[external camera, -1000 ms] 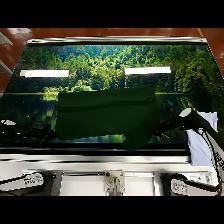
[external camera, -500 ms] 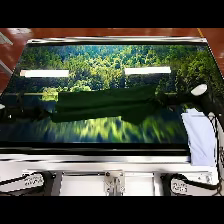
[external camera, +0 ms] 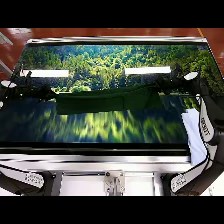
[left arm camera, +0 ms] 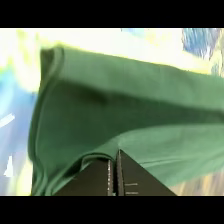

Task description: Fold the shirts.

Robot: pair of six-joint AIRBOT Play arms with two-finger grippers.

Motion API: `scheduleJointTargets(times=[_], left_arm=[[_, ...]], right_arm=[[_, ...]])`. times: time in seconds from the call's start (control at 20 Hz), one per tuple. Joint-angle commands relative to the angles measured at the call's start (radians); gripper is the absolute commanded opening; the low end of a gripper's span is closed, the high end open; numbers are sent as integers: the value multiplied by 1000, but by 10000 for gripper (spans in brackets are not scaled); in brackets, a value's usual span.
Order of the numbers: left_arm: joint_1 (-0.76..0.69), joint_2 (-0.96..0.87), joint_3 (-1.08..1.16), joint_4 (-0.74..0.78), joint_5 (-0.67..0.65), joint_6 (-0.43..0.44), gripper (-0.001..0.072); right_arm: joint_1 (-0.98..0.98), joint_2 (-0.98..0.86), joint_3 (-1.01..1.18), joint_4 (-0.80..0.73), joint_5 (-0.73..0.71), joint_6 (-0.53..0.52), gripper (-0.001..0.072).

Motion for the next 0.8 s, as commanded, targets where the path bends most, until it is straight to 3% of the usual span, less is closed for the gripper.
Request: scheduleJointTargets(times=[0.0, 0.05, 0.1, 0.15, 0.2, 0.3, 0.4, 0.45, 0.55, 0.75], left_arm=[[-19, -104, 96, -4, 3, -63, 41], [-25, -116, 99, -5, 1, -68, 103], [-31, -123, 99, -4, -9, -68, 303], [-32, -124, 100, -4, -20, -68, 596], [-26, -122, 105, -3, -50, -66, 701], [10, -122, 134, 1, -133, -69, 702], [49, -114, 162, 0, -209, -96, 701], [61, -107, 170, 0, -246, -101, 701], [66, -87, 176, 0, -309, -101, 700], [51, -37, 177, 0, -354, -101, 700]], right_arm=[[2, -91, 53, 12, -71, 7, 54], [2, -98, 53, 11, -66, 1, 142], [2, -98, 53, 12, -63, -31, 351], [0, -89, 53, 14, -52, -82, 602], [-13, -70, 53, 8, -28, -143, 662], [-50, -8, 53, -135, 43, -221, 662], [-84, 44, 53, -417, 121, -144, 664], [-98, 48, 53, -484, 142, -103, 682], [-128, 27, 53, -425, 169, -78, 682], [-134, -80, 53, -140, 185, -105, 682]])
